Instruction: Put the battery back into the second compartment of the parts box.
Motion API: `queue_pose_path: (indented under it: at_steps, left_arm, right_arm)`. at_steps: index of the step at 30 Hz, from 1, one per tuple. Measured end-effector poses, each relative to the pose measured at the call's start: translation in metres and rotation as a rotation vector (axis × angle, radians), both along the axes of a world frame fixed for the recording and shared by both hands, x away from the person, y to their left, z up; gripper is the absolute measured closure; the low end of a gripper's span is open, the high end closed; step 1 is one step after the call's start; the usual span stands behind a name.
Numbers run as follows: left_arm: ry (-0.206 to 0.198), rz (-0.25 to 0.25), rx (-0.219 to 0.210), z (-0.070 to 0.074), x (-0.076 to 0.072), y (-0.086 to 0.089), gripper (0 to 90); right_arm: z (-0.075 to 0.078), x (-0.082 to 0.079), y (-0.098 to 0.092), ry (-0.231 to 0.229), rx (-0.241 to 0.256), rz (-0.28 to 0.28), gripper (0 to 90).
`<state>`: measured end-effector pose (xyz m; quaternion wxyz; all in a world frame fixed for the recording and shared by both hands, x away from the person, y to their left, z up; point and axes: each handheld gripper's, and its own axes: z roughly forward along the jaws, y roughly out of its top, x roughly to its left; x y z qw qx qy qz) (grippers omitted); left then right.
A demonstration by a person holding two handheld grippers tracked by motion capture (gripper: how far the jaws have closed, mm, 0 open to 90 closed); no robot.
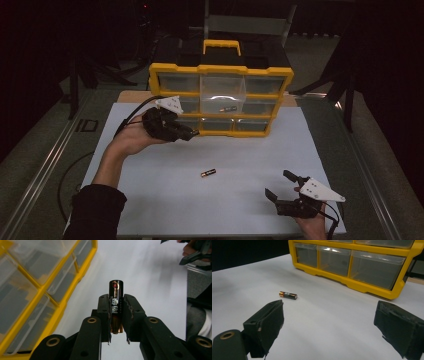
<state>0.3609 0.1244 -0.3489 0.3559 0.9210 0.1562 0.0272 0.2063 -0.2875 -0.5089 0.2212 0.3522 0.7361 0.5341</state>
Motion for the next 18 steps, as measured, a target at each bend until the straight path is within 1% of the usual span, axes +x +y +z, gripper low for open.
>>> queue_pose_path:
  at_steps: [1, 4, 8, 9, 10, 11, 13, 15, 18]
  left_arm:
    - [-0.004, -0.001, 0.002, 0.004, 0.001, 0.0, 77.5]
    - [-0.008, -0.006, -0.009, 0.015, 0.002, 0.001, 77.5]
    - [-0.018, -0.011, 0.004, 0.027, 0.004, 0.001, 77.5]
    - [-0.018, -0.01, 0.002, 0.031, 0.004, 0.001, 77.5]
    - [-0.018, -0.01, 0.002, 0.031, 0.004, 0.001, 77.5]
    - [-0.023, -0.013, -0.005, 0.038, 0.006, 0.001, 77.5]
    - [-0.026, -0.006, -0.013, 0.044, 0.008, 0.001, 77.5]
    - [-0.029, -0.003, -0.005, 0.05, 0.01, 0.0, 77.5]
    - [-0.031, -0.004, 0.001, 0.053, 0.011, -0.001, 77.5]
  right_arm:
    - [0.0, 0.0, 0.0, 0.0, 0.0, 0.0, 8.7]
    - [0.0, 0.0, 0.0, 0.0, 0.002, 0.002, 8.7]
    - [0.0, 0.0, 0.001, 0.003, 0.003, 0.006, 8.7]
    - [0.0, 0.0, 0.001, 0.004, 0.002, 0.006, 8.7]
    - [0.0, 0.0, 0.001, 0.004, 0.002, 0.006, 8.7]
    - [-0.001, 0.0, 0.001, 0.004, 0.002, 0.006, 8.8]
    - [-0.001, 0.0, 0.0, 0.003, 0.003, 0.002, 8.7]
    - [0.0, 0.0, 0.0, 0.002, 0.007, 0.001, 8.7]
    - [0.0, 0.0, 0.0, 0.003, 0.006, 0.001, 8.7]
